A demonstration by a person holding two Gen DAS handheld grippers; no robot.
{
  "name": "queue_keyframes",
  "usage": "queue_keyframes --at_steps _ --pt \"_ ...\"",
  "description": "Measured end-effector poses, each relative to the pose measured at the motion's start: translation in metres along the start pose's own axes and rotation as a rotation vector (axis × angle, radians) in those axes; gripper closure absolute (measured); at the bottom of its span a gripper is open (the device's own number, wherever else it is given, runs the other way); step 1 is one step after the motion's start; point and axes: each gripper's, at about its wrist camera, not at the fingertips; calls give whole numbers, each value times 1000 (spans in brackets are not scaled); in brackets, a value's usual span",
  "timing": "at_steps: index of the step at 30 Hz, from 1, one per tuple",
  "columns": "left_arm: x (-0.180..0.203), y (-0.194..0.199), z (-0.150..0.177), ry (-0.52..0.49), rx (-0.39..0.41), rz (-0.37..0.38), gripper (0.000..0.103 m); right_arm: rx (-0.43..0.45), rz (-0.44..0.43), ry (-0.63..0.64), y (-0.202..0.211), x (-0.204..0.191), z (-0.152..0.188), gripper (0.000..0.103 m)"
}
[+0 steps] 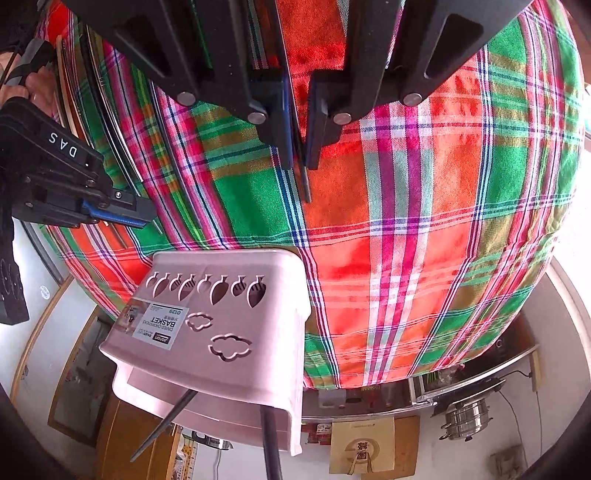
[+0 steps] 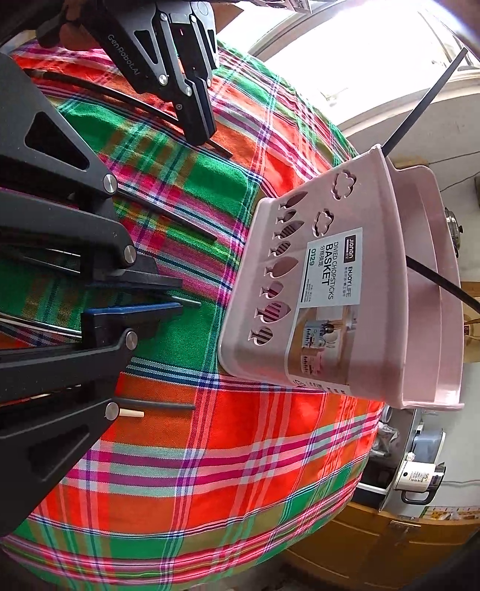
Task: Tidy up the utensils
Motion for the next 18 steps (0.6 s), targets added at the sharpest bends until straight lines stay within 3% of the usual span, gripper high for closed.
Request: queue_keyframes --at_steps 10,18 --pt "-4 19 -8 23 31 46 98 61 -34 -9 24 0 -5 97" --pt "-7 86 -25 32 171 74 99 211 -49 -3 87 -5 -17 98"
Point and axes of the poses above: each gripper's, at about its wrist camera, not at the fingertips, and y roughly against the way its jaws point, x to its right, z to its underside, and after that the axes turned 3 degrees about -z, right-handed
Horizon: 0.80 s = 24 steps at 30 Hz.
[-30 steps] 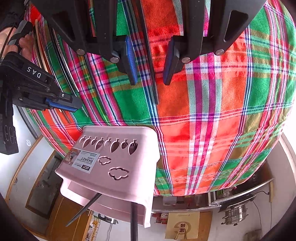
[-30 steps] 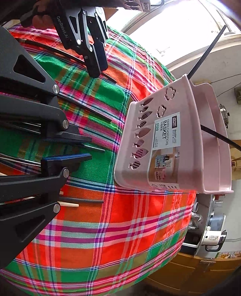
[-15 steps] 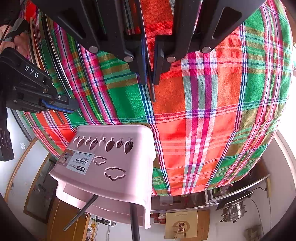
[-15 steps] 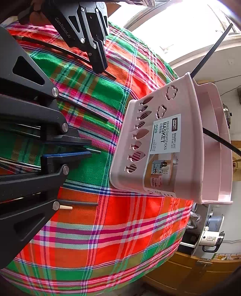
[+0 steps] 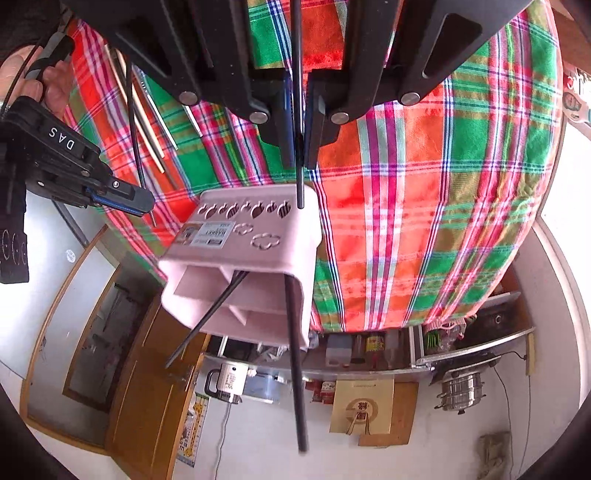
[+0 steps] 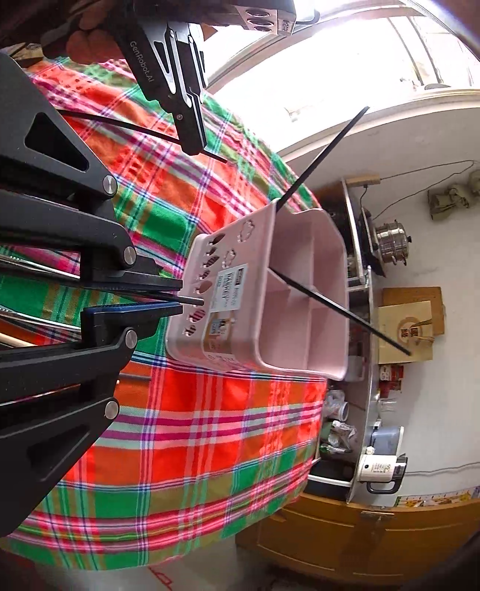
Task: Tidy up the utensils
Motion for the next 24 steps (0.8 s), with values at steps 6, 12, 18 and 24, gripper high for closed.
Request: queue_keyframes --at_steps 6,12,18,24 --pt "9 47 -24 -23 111 14 99 135 -8 8 49 -5 -22 98" --pt "14 71 -35 -36 161 17 99 218 -2 25 83 -12 -33 99" --pt "12 93 -23 -31 187 32 99 244 -7 37 103 -13 -23 99" --pt "7 117 6 -37 195 31 99 249 3 61 127 -13 -4 99"
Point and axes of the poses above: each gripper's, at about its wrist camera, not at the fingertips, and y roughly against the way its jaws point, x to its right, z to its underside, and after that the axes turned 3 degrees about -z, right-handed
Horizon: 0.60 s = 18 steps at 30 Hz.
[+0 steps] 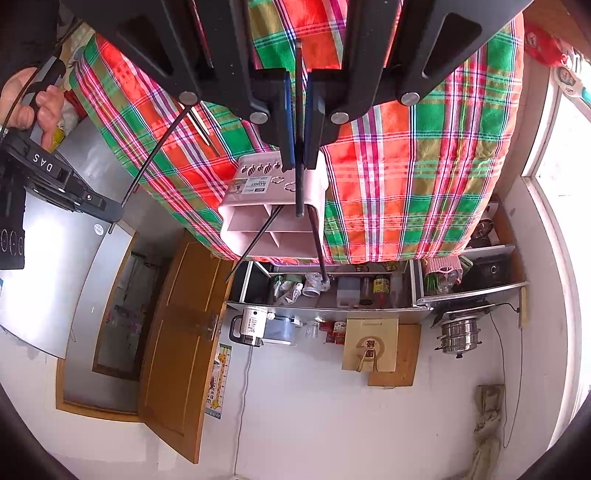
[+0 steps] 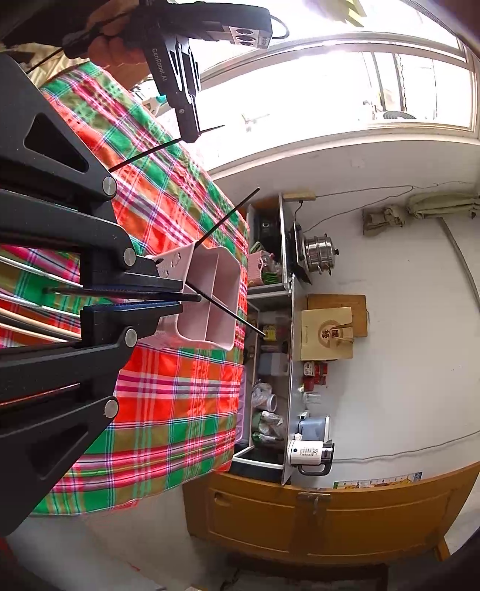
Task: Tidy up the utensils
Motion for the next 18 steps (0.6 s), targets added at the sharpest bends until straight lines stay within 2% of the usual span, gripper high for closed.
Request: queue_keyframes --at_steps 7,18 --pt "1 25 17 -28 -11 18 99 -19 4 18 21 -2 10 99" --pt "0 36 27 -47 -20 28 99 -18 1 26 31 -9 16 99"
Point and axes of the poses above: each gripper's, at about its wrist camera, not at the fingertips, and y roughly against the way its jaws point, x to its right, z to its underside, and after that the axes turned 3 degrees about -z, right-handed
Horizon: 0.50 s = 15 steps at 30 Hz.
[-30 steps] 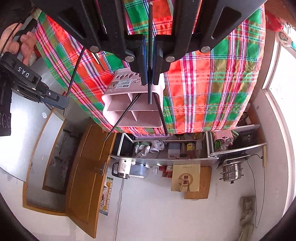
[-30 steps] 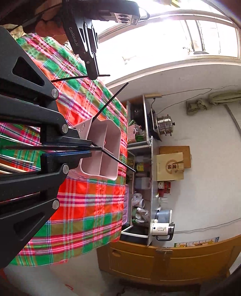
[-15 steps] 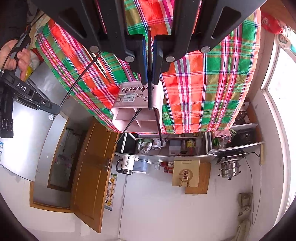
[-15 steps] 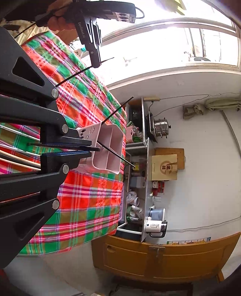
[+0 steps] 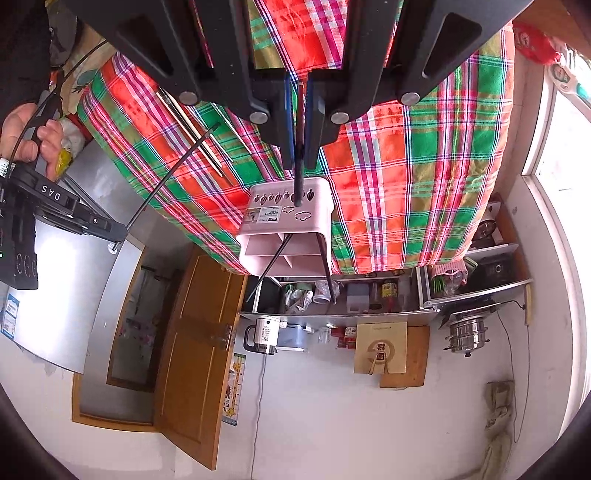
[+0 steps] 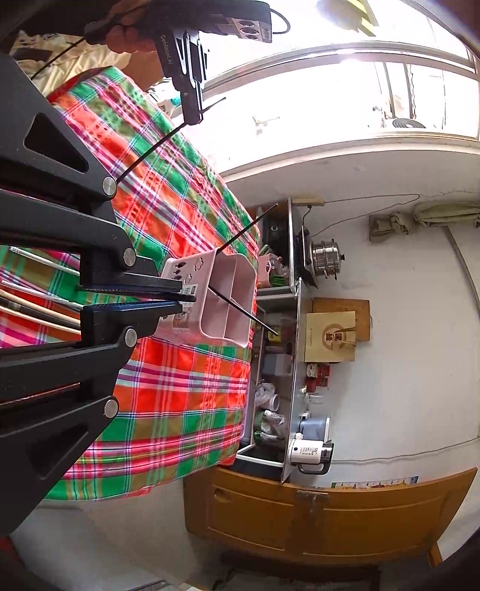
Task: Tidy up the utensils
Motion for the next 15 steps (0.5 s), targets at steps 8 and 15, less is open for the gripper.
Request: queue_keyframes --at_steps 8,15 --pt "0 -2 -19 11 82 12 99 54 -8 -14 -3 0 -15 99" --pt "2 -4 -59 28 153 34 99 137 -29 -34 -6 0 -40 99"
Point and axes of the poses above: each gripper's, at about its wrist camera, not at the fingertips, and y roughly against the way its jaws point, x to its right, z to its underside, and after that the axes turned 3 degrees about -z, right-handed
